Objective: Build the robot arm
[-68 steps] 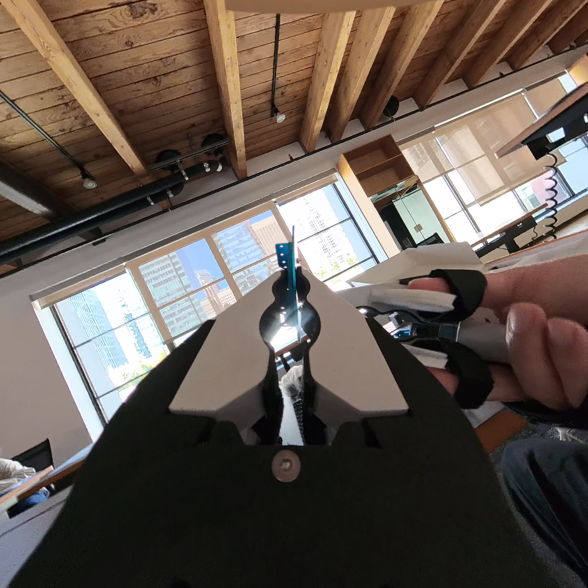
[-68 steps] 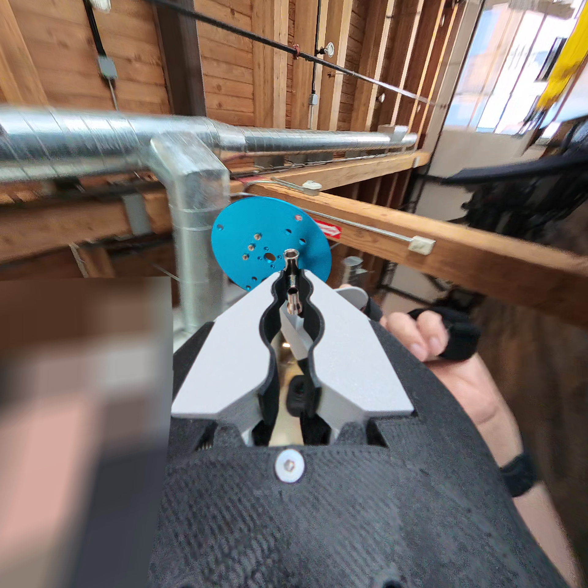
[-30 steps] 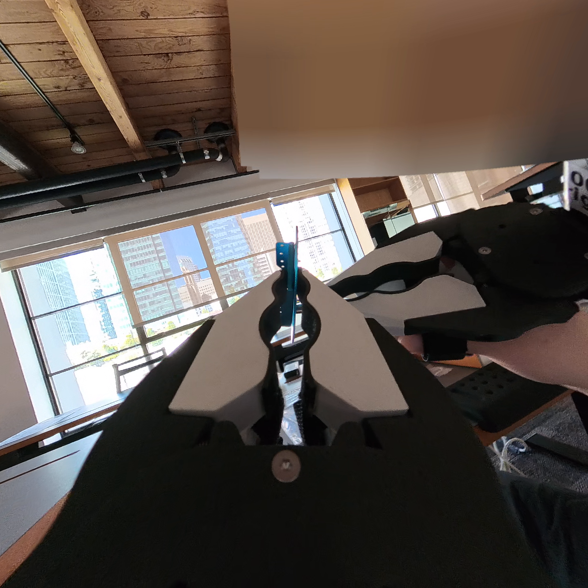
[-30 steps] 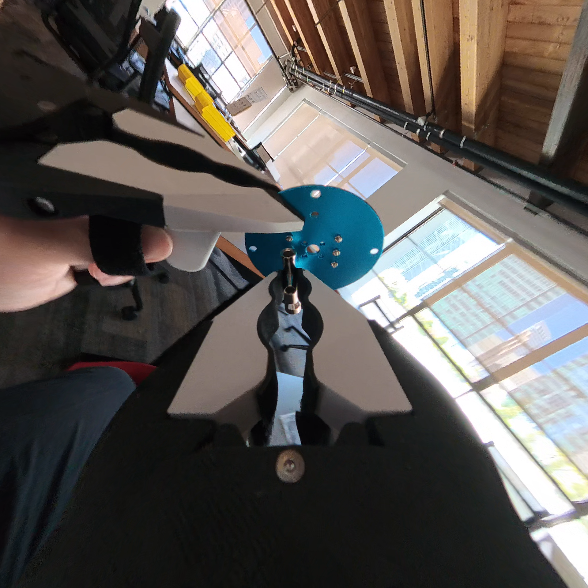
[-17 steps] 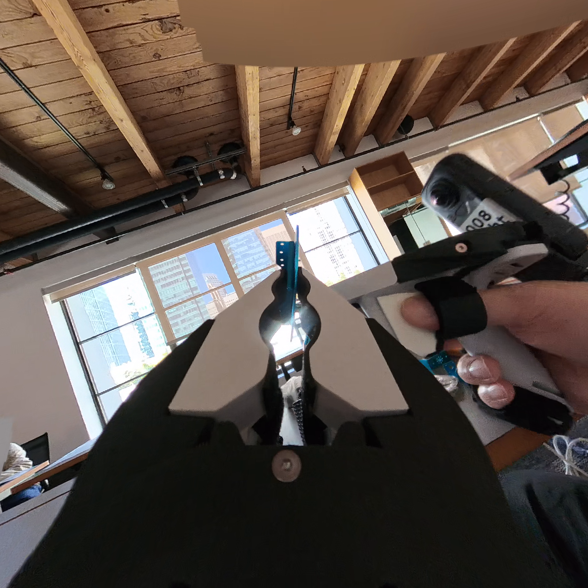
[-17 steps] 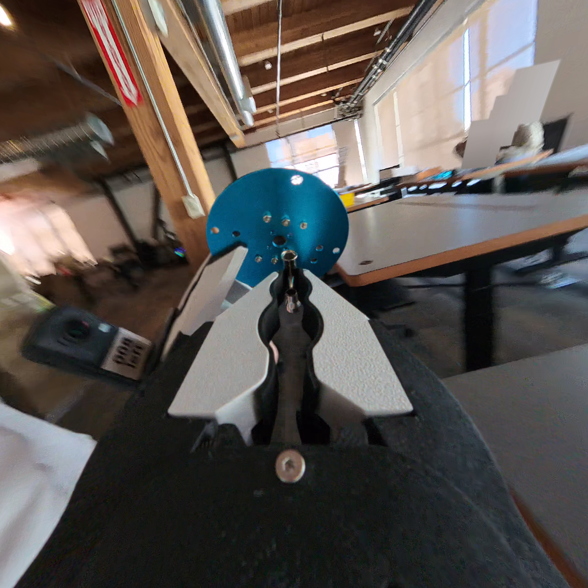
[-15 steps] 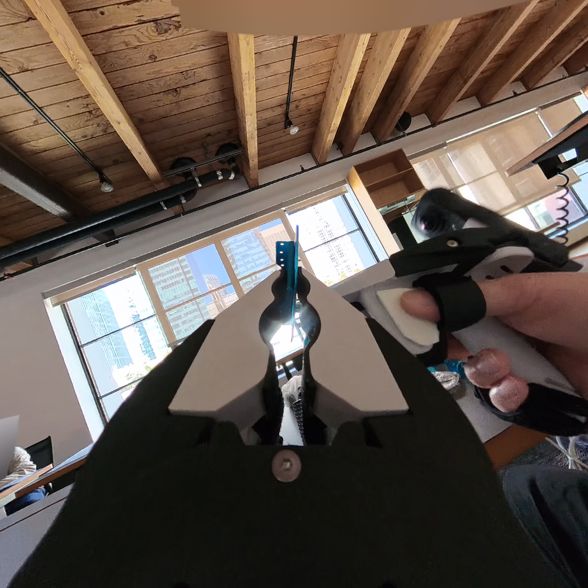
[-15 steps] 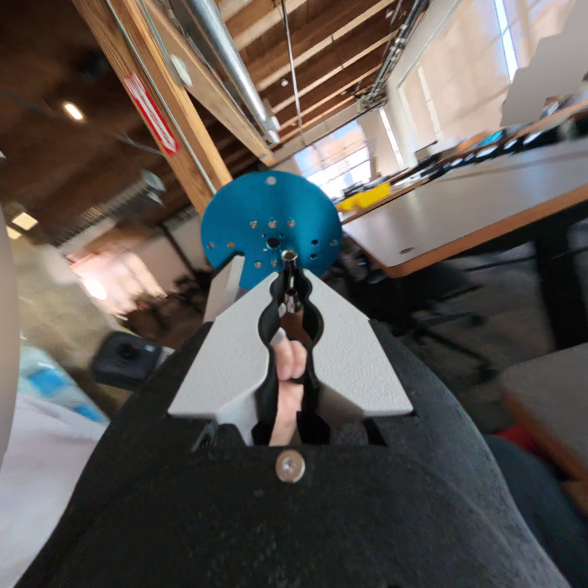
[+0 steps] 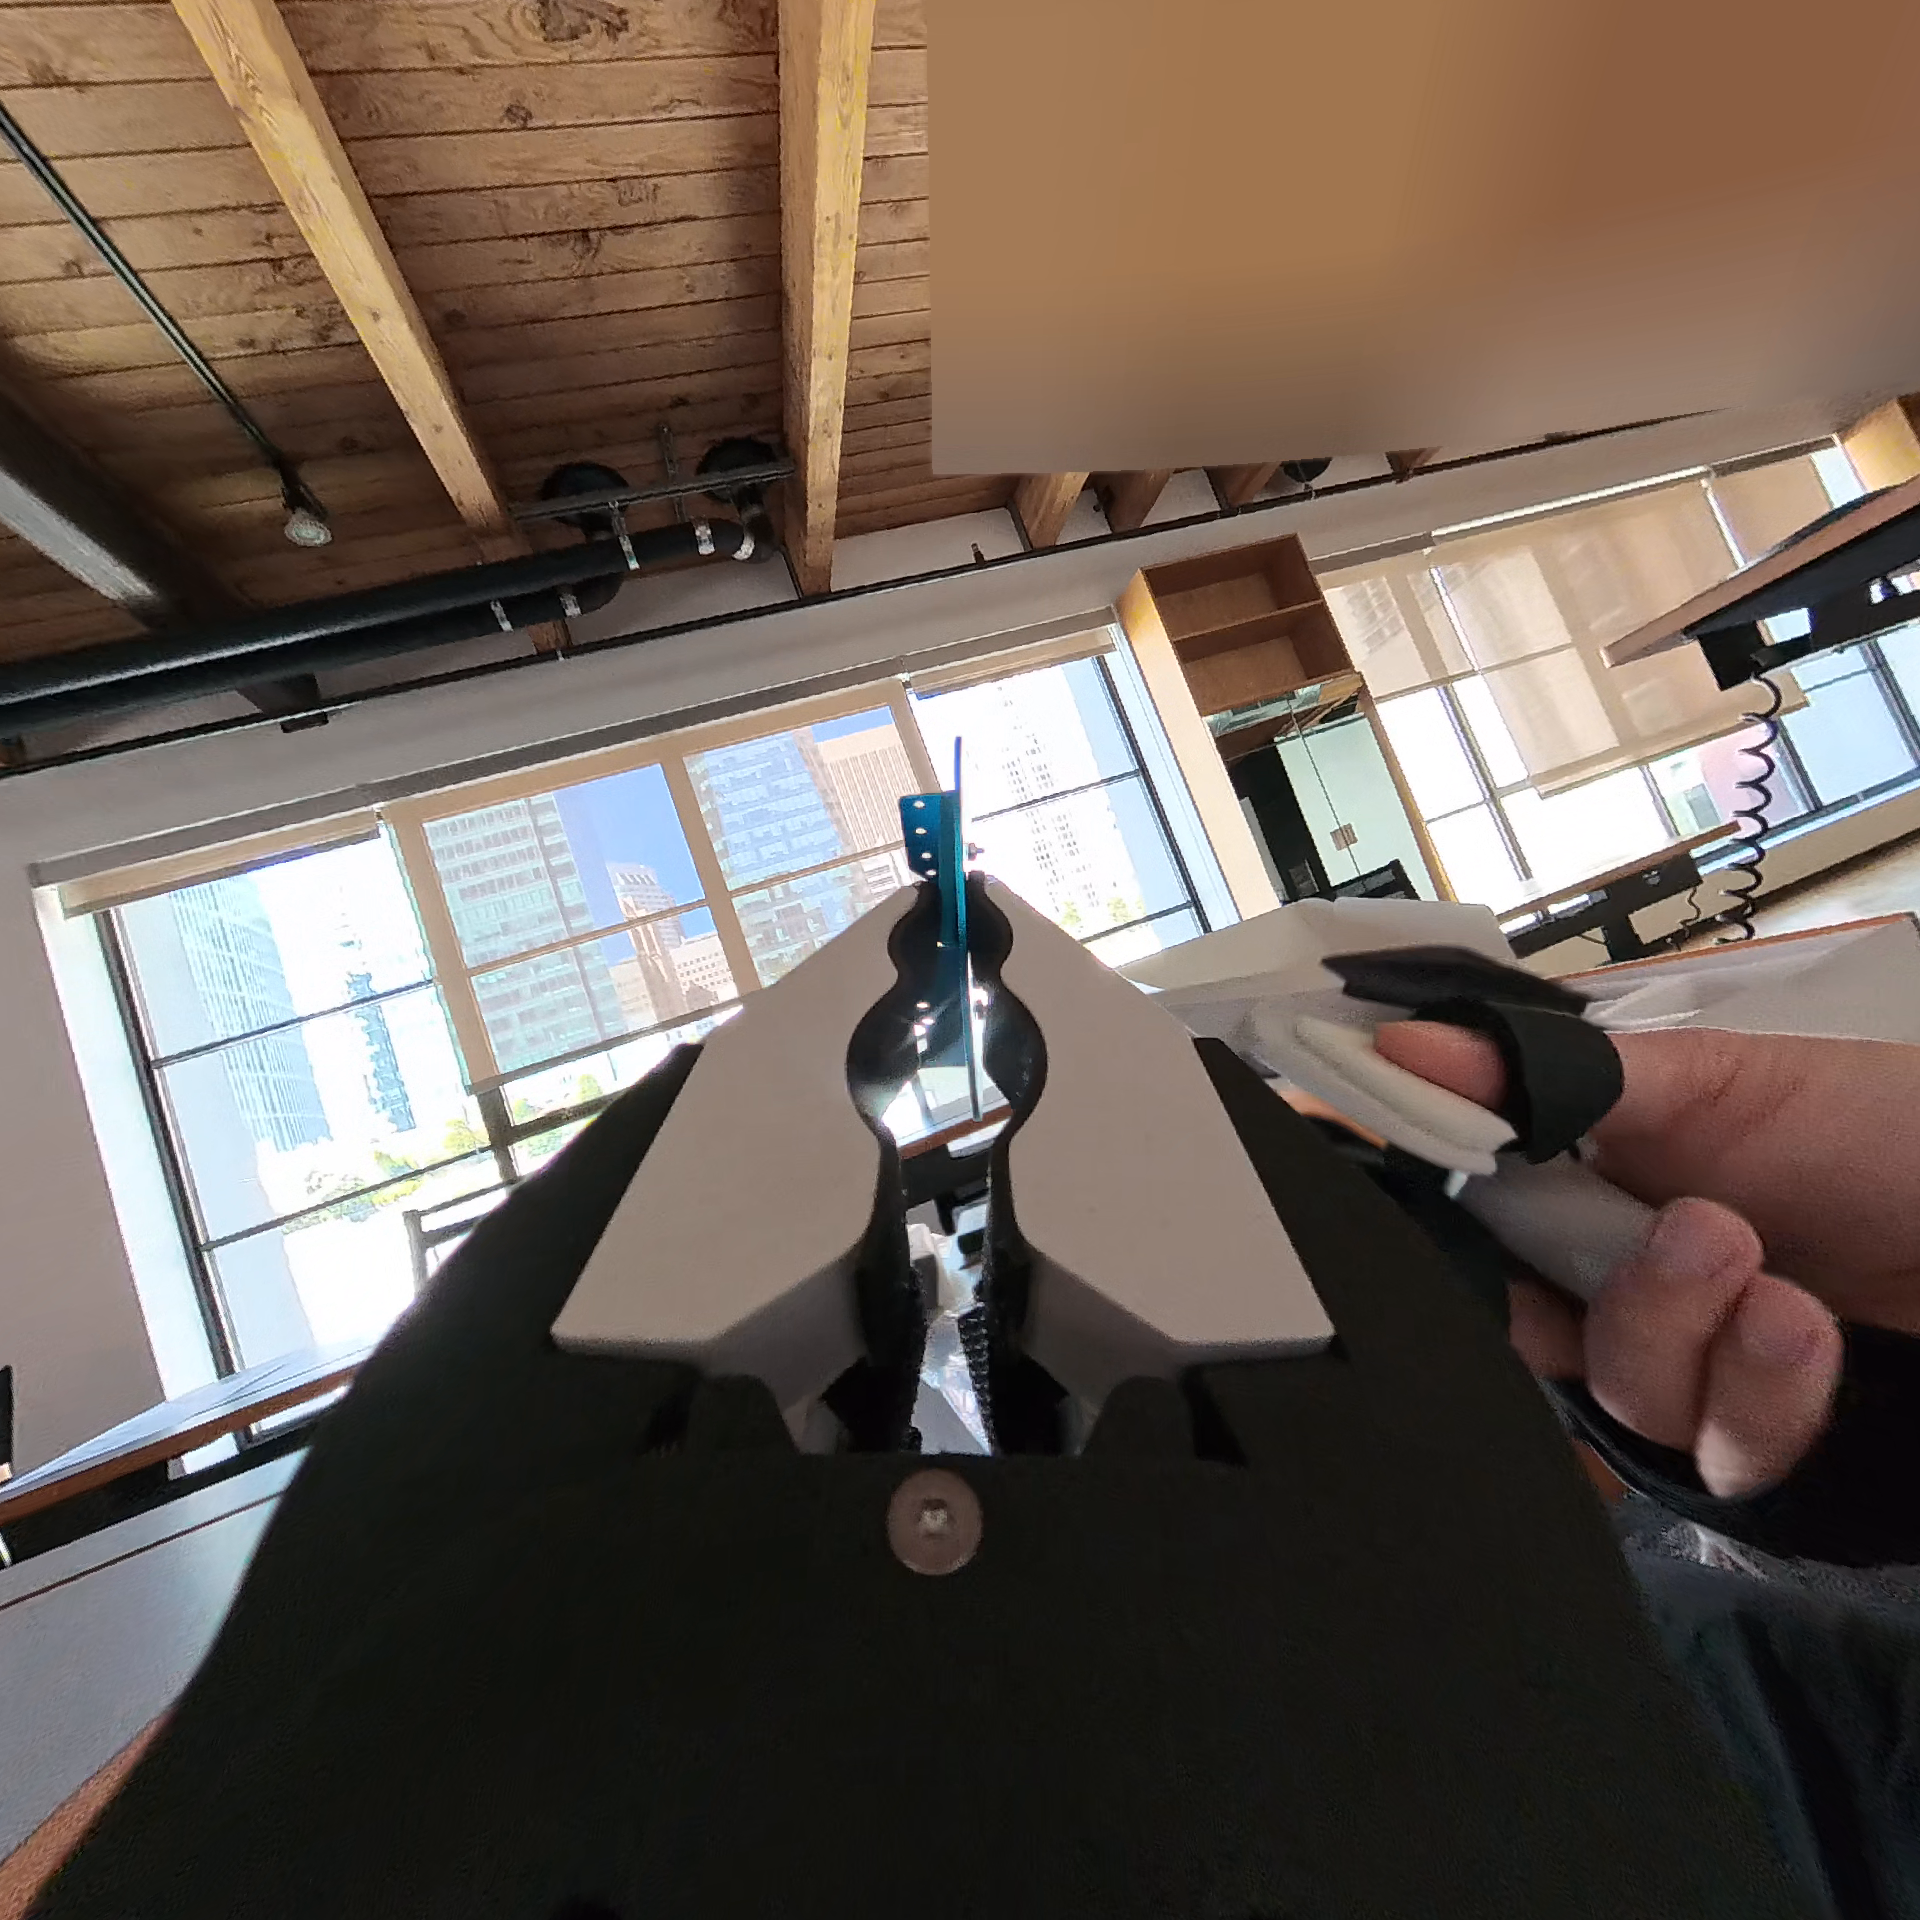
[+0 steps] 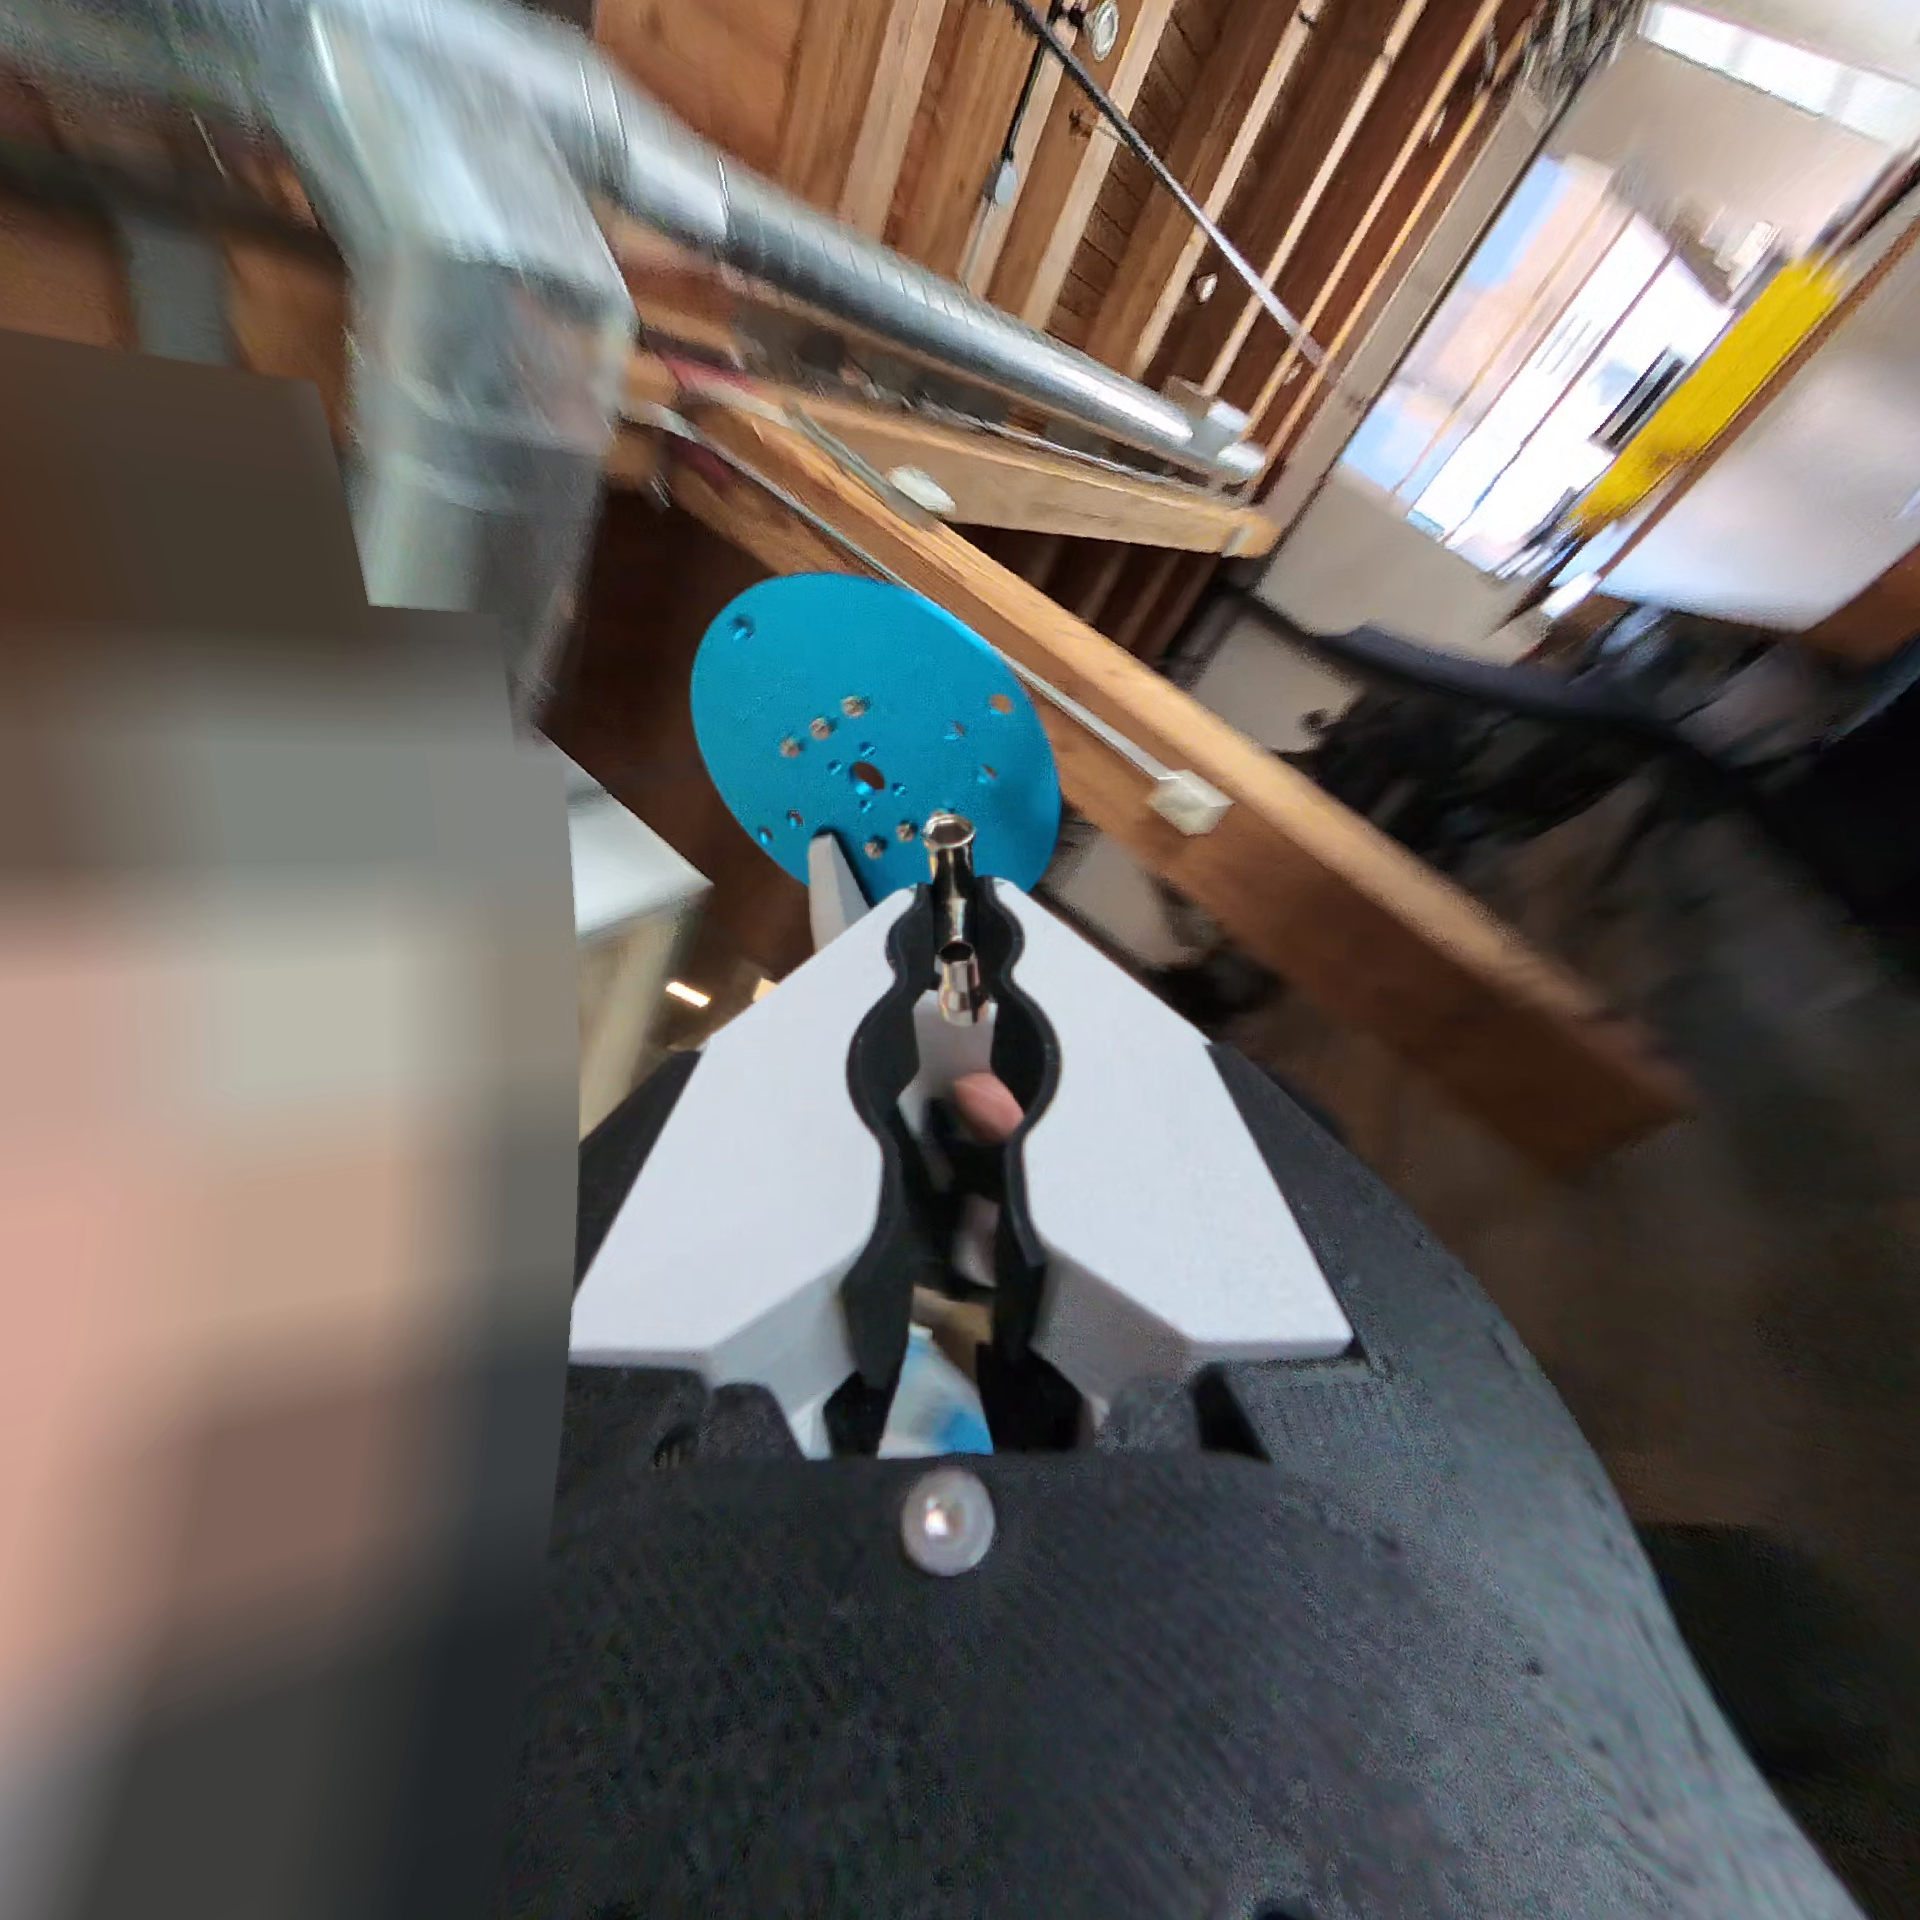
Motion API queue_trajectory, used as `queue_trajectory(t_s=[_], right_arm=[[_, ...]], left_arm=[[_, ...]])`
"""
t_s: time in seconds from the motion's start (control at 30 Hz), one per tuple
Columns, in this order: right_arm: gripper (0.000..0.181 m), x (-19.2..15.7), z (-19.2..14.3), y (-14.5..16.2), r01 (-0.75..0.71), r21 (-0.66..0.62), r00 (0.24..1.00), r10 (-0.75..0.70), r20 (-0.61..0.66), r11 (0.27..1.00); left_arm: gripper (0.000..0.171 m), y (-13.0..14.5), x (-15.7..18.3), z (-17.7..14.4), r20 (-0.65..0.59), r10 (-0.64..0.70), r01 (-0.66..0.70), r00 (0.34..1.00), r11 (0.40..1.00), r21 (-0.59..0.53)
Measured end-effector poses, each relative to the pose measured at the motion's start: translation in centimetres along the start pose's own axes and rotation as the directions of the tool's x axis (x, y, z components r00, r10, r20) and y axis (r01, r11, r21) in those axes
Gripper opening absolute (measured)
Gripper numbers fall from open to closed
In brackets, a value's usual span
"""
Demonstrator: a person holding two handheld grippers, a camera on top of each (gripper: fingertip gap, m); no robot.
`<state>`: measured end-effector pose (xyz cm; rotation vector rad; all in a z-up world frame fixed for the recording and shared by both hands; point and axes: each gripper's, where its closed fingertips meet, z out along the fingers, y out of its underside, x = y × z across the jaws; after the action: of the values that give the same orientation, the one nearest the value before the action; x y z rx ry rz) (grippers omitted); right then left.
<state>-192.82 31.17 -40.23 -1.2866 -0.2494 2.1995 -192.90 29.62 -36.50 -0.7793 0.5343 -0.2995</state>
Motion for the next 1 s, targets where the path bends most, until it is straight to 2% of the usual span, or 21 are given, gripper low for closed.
queue_trajectory(t_s=[0.03,0.07,0.1,0.17,0.23,0.27,0.33,0.37,0.4,0.43,0.47,0.53,0.57,0.6,0.63,0.7,0.8,1.0], right_arm=[[0.006,-0.2,-0.1,-0.2,0.197,-0.035,0.979,-0.199,-0.045,0.98],[0.006,-0.1,-0.2,-0.3,0.403,-0.098,0.904,-0.413,-0.108,0.91],[0.006,0.1,-0.3,-0.3,0.588,-0.182,0.775,-0.613,-0.15,0.788],[0.007,0.0,-0.5,-0.4,0.831,-0.326,0.429,-0.892,-0.142,0.451],[0.007,-0.6,-0.9,-0.8,0.915,-0.388,0.081,-0.992,-0.092,0.11],[0.006,-1.4,-1.0,-1.0,0.926,-0.378,-0.057,-0.995,-0.08,-0.022],[0.007,-2.8,-1.3,-0.8,0.924,-0.336,-0.209,-0.977,-0.042,-0.183],[0.007,-3.7,-1.4,-0.1,0.928,-0.279,-0.255,-0.967,0.001,-0.246],[0.007,-4.8,-1.7,0.9,0.94,-0.199,-0.273,-0.961,0.047,-0.277],[0.006,-5.6,-2.1,2.1,0.96,-0.119,-0.241,-0.964,0.111,-0.254],[0.006,-6.3,-2.6,2.8,0.984,-0.063,-0.153,-0.974,0.167,-0.165],[0.006,-8.0,-4.1,3.7,0.996,0.051,0.06,-0.954,0.294,0.078],[0.006,-9.0,-5.0,3.3,0.976,0.114,0.139,-0.933,0.332,0.186],[0.006,-9.9,-5.8,2.8,0.947,0.17,0.196,-0.911,0.363,0.271],[0.006,-10.6,-6.5,2.3,0.922,0.208,0.231,-0.895,0.383,0.327],[0.006,-11.6,-7.3,1.8,0.895,0.263,0.237,-0.884,0.402,0.36],[0.006,-12.1,-7.3,2.0,0.909,0.257,0.204,-0.89,0.408,0.327],[0.006,-12.1,-6.9,1.8,0.927,0.234,0.188,-0.903,0.385,0.293]], left_arm=[[0.003,-0.1,0.0,0.0,0.001,0.01,-0.01,1.0,1.0,0.0],[0.003,-0.2,0.1,0.0,-0.005,0.017,-0.017,1.0,1.0,0.0],[0.003,-0.3,0.2,0.0,-0.012,0.018,-0.018,1.0,1.0,0.001],[0.003,-0.5,0.5,0.0,-0.021,0.023,-0.022,1.0,1.0,0.006],[0.003,-0.7,0.8,0.1,-0.027,0.026,-0.026,0.999,1.0,0.002],[0.003,-0.8,0.9,0.1,-0.03,0.025,-0.025,0.999,1.0,-0.003],[0.003,-1.1,1.0,0.1,-0.035,0.015,-0.015,0.999,1.0,-0.001],[0.003,-1.3,1.1,0.0,-0.039,0.005,-0.005,0.999,1.0,0.002],[0.003,-1.5,1.2,0.0,-0.045,-0.006,0.006,0.999,1.0,0.004],[0.003,-1.6,1.3,0.0,-0.054,-0.021,0.021,0.998,1.0,0.006],[0.003,-1.8,1.5,0.0,-0.066,-0.037,0.038,0.997,0.999,0.011],[0.003,-2.2,1.8,0.0,-0.089,-0.069,0.071,0.994,0.997,0.017],[0.003,-2.3,1.9,0.0,-0.098,-0.081,0.083,0.992,0.996,0.019],[0.002,-2.4,2.0,0.0,-0.105,-0.09,0.093,0.99,0.995,0.022],[0.002,-2.5,2.1,0.0,-0.111,-0.099,0.102,0.989,0.994,0.024],[0.003,-2.8,2.3,-0.1,-0.117,-0.111,0.115,0.987,0.993,0.028],[0.003,-3.0,2.4,-0.3,-0.123,-0.122,0.127,0.985,0.991,0.037],[0.003,-3.3,2.2,-0.5,-0.13,-0.175,0.182,0.976,0.982,0.045]])
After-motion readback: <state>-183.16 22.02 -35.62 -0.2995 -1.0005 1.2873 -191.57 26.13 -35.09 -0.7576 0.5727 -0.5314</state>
